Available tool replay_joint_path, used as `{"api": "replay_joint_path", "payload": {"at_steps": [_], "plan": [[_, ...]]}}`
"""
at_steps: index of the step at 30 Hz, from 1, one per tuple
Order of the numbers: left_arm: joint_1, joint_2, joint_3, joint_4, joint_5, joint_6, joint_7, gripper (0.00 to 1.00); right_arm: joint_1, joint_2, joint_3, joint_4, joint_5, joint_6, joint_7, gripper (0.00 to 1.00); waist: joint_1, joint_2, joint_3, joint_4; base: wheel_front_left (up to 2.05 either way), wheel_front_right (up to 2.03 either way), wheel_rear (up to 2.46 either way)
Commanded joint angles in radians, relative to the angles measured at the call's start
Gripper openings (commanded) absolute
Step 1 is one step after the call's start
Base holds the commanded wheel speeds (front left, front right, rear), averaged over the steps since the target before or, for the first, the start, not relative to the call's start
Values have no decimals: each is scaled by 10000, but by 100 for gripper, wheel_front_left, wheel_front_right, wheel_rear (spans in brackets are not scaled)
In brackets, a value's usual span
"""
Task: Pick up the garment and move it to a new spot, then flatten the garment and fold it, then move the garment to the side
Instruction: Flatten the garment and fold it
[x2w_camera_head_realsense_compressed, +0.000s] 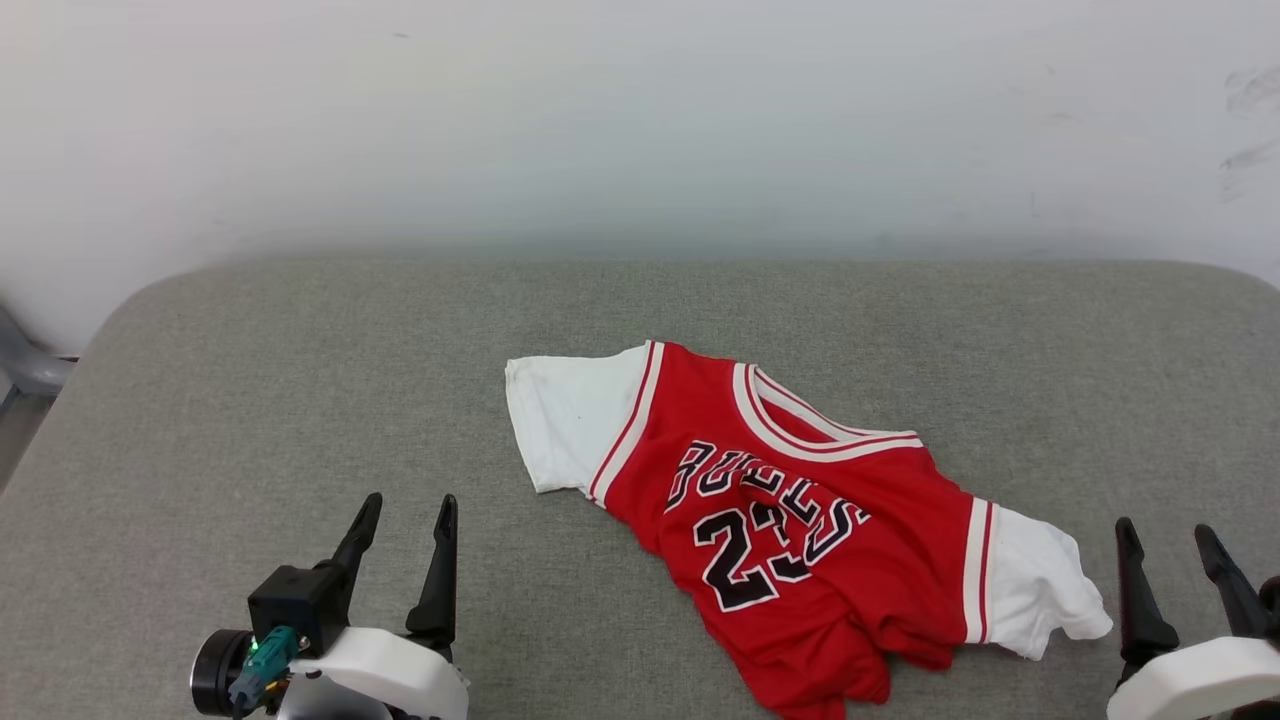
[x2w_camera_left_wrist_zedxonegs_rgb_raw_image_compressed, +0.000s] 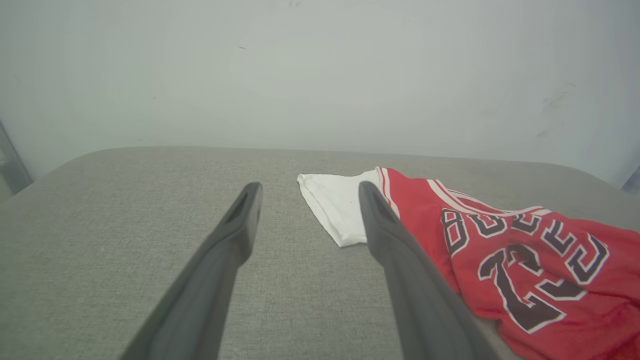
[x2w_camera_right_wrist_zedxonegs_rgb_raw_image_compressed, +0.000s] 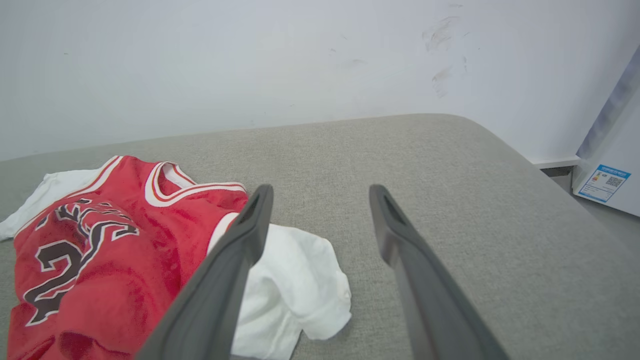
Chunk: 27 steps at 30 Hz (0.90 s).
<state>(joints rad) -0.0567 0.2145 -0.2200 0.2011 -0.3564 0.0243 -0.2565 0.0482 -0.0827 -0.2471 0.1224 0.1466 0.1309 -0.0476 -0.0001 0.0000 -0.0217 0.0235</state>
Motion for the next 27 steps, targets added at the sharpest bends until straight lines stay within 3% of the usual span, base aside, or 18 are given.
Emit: {"api": "replay_joint_path", "payload": {"at_steps": [1, 16, 21, 27], "plan": [[146, 34, 2, -25, -50, 39, 40, 100, 162, 91, 144, -315, -23, -3, -82, 100, 1, 0, -82, -61, 0, 0, 0], [-333, 502, 93, -126, -170, 17, 530, 100, 1130, 314, 1893, -3050, -381, -3, 746, 100, 1, 0, -13, -479, 0, 0, 0], [-1019, 783, 104, 59, -415, -327, 1232, 100, 1061, 326, 2082, -3351, -313, -3, 831, 100, 1, 0, 219, -771, 0, 0, 0], [-2818, 1292, 110, 527, -1136, -1003, 3119, 100, 612, 335, 2127, -3580, -252, -3, 800, 100, 1, 0, 1053, -1172, 0, 0, 0]]}}
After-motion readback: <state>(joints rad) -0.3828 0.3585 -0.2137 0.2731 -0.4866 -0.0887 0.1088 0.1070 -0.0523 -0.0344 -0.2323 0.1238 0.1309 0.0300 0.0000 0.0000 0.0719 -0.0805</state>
